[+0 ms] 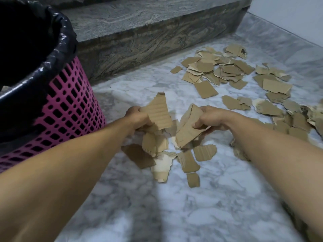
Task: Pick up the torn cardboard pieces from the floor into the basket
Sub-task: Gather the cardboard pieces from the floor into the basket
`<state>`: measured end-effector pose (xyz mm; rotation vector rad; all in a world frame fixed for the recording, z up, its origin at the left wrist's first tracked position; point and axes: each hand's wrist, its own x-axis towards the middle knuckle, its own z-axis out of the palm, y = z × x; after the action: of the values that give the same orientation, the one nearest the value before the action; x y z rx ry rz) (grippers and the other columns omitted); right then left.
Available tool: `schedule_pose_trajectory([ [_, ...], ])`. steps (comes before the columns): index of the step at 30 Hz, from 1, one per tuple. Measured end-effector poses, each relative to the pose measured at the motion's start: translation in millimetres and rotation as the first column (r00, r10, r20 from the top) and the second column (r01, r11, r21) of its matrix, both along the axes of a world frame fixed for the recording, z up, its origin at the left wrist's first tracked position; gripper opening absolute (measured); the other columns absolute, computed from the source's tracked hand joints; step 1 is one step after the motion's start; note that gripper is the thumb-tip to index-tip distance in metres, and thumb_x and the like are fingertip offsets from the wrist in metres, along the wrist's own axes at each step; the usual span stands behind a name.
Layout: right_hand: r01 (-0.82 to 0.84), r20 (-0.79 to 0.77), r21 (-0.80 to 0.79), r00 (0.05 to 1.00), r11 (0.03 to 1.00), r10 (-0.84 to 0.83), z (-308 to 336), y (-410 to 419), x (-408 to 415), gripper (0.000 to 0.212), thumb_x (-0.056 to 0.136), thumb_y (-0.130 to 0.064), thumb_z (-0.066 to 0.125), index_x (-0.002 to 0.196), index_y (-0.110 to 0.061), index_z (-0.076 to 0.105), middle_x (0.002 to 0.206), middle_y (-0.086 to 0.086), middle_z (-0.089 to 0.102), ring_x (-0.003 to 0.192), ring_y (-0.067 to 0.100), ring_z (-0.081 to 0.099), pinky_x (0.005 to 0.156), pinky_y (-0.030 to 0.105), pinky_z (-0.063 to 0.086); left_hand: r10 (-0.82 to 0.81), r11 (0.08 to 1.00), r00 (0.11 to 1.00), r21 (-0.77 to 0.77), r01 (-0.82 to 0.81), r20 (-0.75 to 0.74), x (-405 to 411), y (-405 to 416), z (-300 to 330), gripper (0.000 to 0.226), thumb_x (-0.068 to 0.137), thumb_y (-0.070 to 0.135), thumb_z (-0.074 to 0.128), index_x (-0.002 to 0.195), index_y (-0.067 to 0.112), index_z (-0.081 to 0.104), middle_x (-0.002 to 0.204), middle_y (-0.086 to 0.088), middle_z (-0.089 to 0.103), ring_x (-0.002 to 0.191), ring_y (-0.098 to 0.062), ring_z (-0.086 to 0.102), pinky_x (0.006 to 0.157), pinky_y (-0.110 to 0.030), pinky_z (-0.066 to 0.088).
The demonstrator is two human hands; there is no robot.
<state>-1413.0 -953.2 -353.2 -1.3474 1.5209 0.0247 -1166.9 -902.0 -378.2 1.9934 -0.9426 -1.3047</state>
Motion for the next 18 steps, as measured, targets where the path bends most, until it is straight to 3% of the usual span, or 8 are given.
schedule_pose_trajectory([
  [2, -0.081, -0.059, 0.023, 0.995, 0.996, 0.083, -1, 17, 1, 0.035, 0.087, -0.001, 0.066, 0.116, -0.012, 0.052, 0.114, 0.015, 0.061, 0.096, 0.028, 0.065, 0.08, 0.043, 0.06, -0.1, 0.995, 0.994, 0.03, 0.099, 0.05, -1, 16, 1, 0.027, 0.071, 0.0, 0.074, 0.09, 0.01, 0.058, 0.083, -0.01, 0.06, 0.068, -0.021, 0.058, 0.051, -0.025, 0.047],
  [3, -0.147, -0.125, 0.012, 0.981, 0.989, 0.147, -4, 26, 3, 0.04, 0.085, -0.004, 0.069, 0.12, -0.013, 0.051, 0.117, 0.015, 0.059, 0.096, 0.027, 0.064, 0.08, 0.041, 0.059, -0.131, 0.991, 0.987, 0.035, 0.128, 0.088, -4, 25, 0, 0.028, 0.071, 0.002, 0.074, 0.092, 0.011, 0.057, 0.086, -0.009, 0.06, 0.07, -0.02, 0.057, 0.053, -0.025, 0.047],
  [5, -0.302, -0.342, -0.027, 0.899, 0.953, 0.275, -11, 42, 9, 0.068, 0.079, -0.021, 0.077, 0.135, -0.013, 0.04, 0.13, 0.015, 0.048, 0.109, 0.03, 0.057, 0.086, 0.042, 0.054, -0.219, 0.975, 0.925, 0.096, 0.199, 0.31, -6, 43, -10, 0.045, 0.071, 0.017, 0.077, 0.109, 0.015, 0.053, 0.109, -0.009, 0.056, 0.097, -0.024, 0.056, 0.077, -0.032, 0.052],
  [7, -0.37, -0.527, -0.06, 0.8, 0.927, 0.285, -18, 56, 12, 0.097, 0.069, -0.045, 0.081, 0.143, -0.014, 0.027, 0.138, 0.015, 0.035, 0.123, 0.035, 0.045, 0.094, 0.042, 0.048, -0.364, 0.929, 0.784, 0.25, 0.272, 0.502, -11, 59, -18, 0.082, 0.062, 0.045, 0.081, 0.128, 0.022, 0.039, 0.13, -0.01, 0.035, 0.122, -0.031, 0.037, 0.101, -0.043, 0.042],
  [9, -0.342, -0.578, -0.034, 0.773, 0.939, 0.26, -22, 60, 17, 0.114, 0.056, -0.066, 0.077, 0.143, -0.015, 0.023, 0.14, 0.016, 0.03, 0.129, 0.038, 0.037, 0.1, 0.044, 0.043, -0.458, 0.877, 0.737, 0.387, 0.284, 0.497, -17, 70, -20, 0.114, 0.052, 0.066, 0.079, 0.141, 0.026, 0.021, 0.141, -0.012, 0.015, 0.133, -0.037, 0.02, 0.109, -0.052, 0.03],
  [11, -0.297, -0.574, 0.012, 0.78, 0.955, 0.25, -27, 58, 23, 0.138, 0.035, -0.084, 0.067, 0.146, -0.016, 0.022, 0.145, 0.016, 0.028, 0.134, 0.04, 0.03, 0.103, 0.048, 0.039, -0.47, 0.849, 0.757, 0.466, 0.248, 0.454, -24, 76, -16, 0.131, 0.048, 0.074, 0.076, 0.148, 0.027, 0.007, 0.149, -0.015, -0.001, 0.139, -0.042, 0.005, 0.114, -0.054, 0.023],
  [15, -0.076, -0.483, -0.041, 0.874, 0.996, 0.047, -32, 74, 33, 0.14, 0.035, -0.075, 0.075, 0.149, -0.021, 0.017, 0.149, 0.016, 0.027, 0.135, 0.039, 0.027, 0.105, 0.048, 0.037, -0.402, 0.867, 0.802, 0.465, 0.178, 0.441, -45, 81, -14, 0.138, 0.053, 0.069, 0.078, 0.151, 0.024, -0.008, 0.152, -0.02, -0.021, 0.142, -0.044, -0.014, 0.115, -0.059, 0.014],
  [18, 0.029, -0.515, -0.148, 0.851, 0.989, -0.102, -36, 91, 39, 0.126, 0.054, -0.054, 0.087, 0.149, -0.017, 0.014, 0.144, 0.017, 0.026, 0.134, 0.038, 0.026, 0.105, 0.046, 0.037, -0.342, 0.901, 0.775, 0.419, 0.111, 0.531, -54, 82, -23, 0.129, 0.049, 0.064, 0.082, 0.146, 0.032, 0.002, 0.149, -0.014, -0.005, 0.138, -0.037, 0.002, 0.104, -0.063, 0.027],
])
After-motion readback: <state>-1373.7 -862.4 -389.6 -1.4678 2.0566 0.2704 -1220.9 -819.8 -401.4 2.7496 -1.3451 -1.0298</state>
